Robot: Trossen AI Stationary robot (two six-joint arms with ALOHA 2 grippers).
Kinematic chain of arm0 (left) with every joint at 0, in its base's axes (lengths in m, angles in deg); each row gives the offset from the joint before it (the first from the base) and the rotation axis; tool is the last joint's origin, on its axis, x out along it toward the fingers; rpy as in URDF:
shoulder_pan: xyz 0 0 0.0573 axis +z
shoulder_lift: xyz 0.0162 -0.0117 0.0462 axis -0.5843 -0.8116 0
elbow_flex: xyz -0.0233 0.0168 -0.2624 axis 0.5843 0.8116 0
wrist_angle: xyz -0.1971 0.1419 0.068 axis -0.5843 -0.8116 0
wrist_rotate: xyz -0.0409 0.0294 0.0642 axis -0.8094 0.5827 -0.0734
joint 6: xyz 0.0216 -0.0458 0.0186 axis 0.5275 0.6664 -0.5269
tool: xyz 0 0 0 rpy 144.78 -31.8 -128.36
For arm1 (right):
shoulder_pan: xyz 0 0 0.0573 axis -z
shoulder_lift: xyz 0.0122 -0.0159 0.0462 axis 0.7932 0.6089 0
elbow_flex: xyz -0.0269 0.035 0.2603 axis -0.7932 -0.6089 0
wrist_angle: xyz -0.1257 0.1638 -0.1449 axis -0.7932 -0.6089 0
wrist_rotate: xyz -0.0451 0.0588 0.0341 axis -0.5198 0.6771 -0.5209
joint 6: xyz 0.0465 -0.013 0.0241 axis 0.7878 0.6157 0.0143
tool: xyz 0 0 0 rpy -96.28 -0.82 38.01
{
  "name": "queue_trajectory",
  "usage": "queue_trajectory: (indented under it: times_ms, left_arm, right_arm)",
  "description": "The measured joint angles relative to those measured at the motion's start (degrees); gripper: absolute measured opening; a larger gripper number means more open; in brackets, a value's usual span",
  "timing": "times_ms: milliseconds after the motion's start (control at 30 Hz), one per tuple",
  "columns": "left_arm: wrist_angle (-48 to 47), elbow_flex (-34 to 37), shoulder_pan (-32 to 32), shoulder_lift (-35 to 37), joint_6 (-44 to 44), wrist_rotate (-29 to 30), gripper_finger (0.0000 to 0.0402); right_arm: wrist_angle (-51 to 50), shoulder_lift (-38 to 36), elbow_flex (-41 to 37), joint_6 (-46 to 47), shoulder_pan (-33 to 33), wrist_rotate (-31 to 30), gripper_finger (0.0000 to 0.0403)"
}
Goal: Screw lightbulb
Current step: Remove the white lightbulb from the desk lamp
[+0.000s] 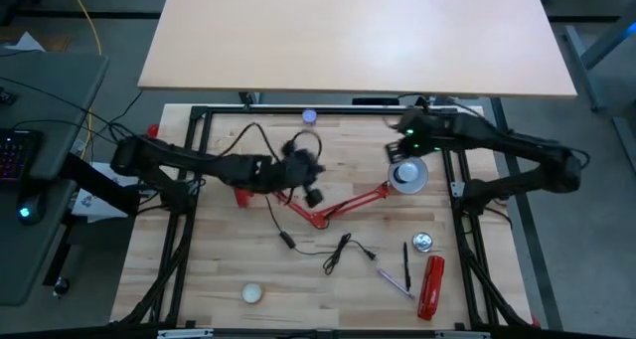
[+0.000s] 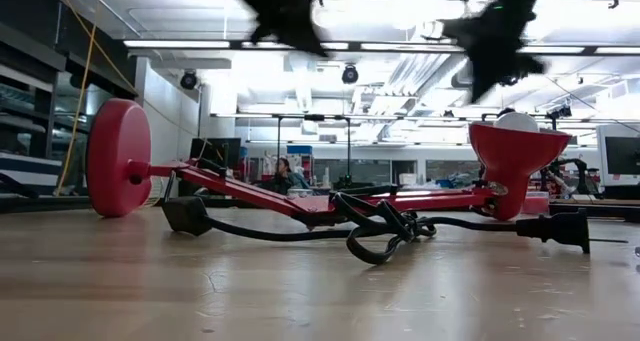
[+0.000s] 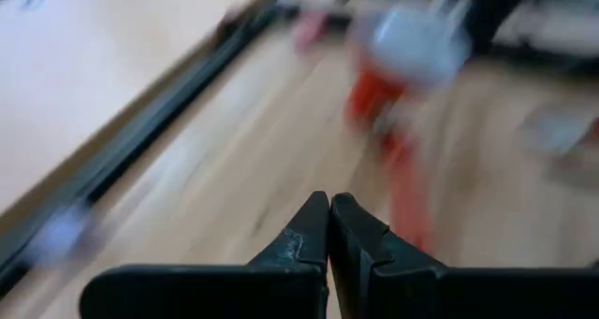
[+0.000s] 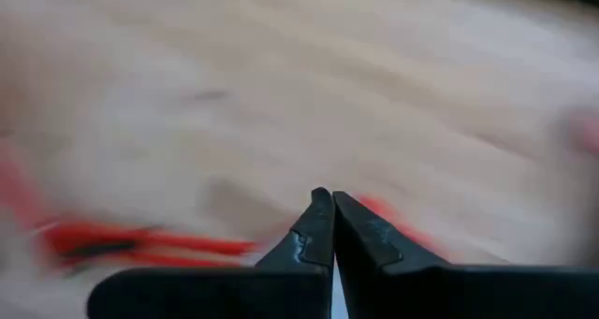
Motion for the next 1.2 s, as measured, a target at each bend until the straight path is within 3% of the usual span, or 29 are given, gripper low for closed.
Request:
queue_trajectory:
  times_ms: [100,267,400,533,700,867,1000,1200]
  left_arm:
    - [7.27,-4.09,2.42,-4.25,-3.83,-3.29,0.0]
    - [3.37,-16.8,5.81,-14.94,-9.92,-14.92,0.0]
    - [0.18,-26.71,6.07,-23.47,-15.46,-20.72,0.0]
    - [1.26,-31.51,6.56,-26.69,-17.06,-26.11,0.0]
    - [-1.11,-31.55,8.44,-26.94,-10.38,-26.35,0.0]
    - [-9.98,-29.61,9.92,-25.26,-9.11,-26.44,0.0]
    - [-10.2,-23.34,11.57,-22.28,-9.56,-26.66,0.0]
    - [-2.45,-8.87,15.43,-9.96,-9.97,-27.0,0.0]
  right_arm:
    - [-9.5,-4.75,0.0,4.06,1.86,-4.68,0.0]
    - [-18.95,-7.9,-0.02,6.07,4.05,-6.98,0.0]
    - [-21.52,-7.78,-0.9,3.17,5.96,-7.43,0.0]
    - [-20.39,-8.77,-7.88,1.55,6.94,-5.83,0.0]
    - [-9.99,-12.87,-16.75,1.5,6.91,0.02,0.0]
    - [-6.39,-16.03,-19.61,4.53,5.15,3.17,0.0]
    - [-2.03,-15.69,-19.78,7.56,3.63,4.25,0.0]
    - [9.17,-10.41,-19.74,13.74,0.04,5.36,0.0]
